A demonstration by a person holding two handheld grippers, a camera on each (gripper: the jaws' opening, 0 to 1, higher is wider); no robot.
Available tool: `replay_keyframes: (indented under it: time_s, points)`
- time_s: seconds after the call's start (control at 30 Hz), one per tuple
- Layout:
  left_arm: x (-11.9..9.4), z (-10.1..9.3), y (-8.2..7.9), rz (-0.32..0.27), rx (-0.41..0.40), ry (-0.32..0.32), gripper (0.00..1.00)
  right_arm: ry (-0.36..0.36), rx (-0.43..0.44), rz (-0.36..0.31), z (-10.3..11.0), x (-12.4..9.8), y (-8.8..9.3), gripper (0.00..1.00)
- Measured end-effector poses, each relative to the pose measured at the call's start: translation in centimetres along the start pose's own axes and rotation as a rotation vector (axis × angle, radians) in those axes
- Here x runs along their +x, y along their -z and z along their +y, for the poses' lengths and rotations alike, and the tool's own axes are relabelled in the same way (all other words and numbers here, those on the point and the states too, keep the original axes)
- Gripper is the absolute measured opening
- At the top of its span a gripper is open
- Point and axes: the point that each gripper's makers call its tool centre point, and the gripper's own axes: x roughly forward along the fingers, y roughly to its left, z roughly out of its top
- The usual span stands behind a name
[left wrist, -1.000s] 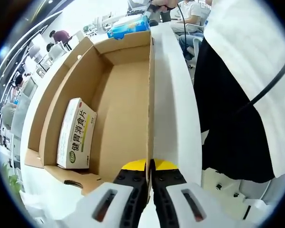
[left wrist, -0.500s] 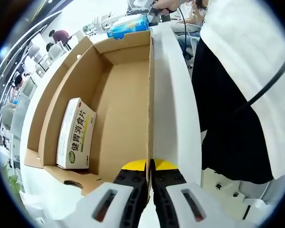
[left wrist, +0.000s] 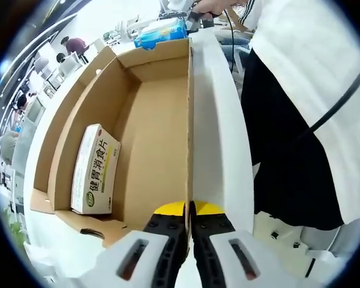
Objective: Operate the shoe box by opening the lid, removing the specified soft item, and placing it in the target area until the item is outside and the box remains undamaged.
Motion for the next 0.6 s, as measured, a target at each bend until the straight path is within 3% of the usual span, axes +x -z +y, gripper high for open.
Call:
replay_keyframes:
  time_s: [0.37, 0.6]
  points:
    - [0.05, -0.04, 0.1, 0.001, 0.0, 0.002, 0.02, -0.013, -0.027, -0.009, -0.84, 0.53, -0.36, 0.21]
    - [0.11, -0.03, 0.22, 0.002, -0.003, -0.001, 0.02, -0.044, 0.014, -0.014, -0.07, -0.06, -0.19, 0.27]
